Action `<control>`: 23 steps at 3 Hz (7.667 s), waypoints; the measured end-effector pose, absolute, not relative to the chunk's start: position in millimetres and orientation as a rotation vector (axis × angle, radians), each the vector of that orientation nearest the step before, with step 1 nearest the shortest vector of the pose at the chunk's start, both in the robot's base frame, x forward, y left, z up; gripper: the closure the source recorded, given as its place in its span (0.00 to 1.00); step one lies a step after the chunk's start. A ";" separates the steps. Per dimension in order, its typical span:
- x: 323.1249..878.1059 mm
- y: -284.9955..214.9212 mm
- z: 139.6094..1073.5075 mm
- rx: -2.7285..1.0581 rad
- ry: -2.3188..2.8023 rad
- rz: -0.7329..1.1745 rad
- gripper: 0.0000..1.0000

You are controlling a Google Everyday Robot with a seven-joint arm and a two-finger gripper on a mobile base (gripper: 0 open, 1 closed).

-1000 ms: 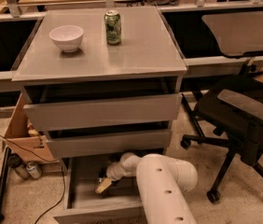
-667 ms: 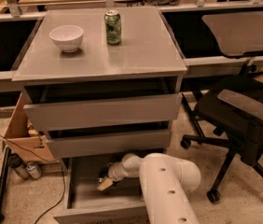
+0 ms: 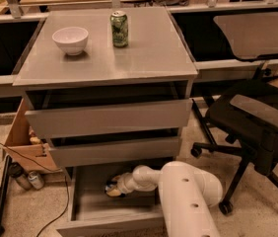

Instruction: Pick pepsi can from bottom drawer and place on counter

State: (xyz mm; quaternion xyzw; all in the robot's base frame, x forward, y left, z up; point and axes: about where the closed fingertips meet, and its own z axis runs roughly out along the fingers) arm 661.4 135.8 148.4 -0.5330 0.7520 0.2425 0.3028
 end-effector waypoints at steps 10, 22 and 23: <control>533.5 32.1 650.5 -1.844 1.887 0.339 1.00; 774.6 91.9 916.4 -1.853 1.629 -0.067 1.00; 794.3 104.7 891.4 -1.761 1.523 0.124 1.00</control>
Offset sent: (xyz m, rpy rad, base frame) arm -0.0189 -0.0166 0.0690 0.0598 -0.0742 0.0261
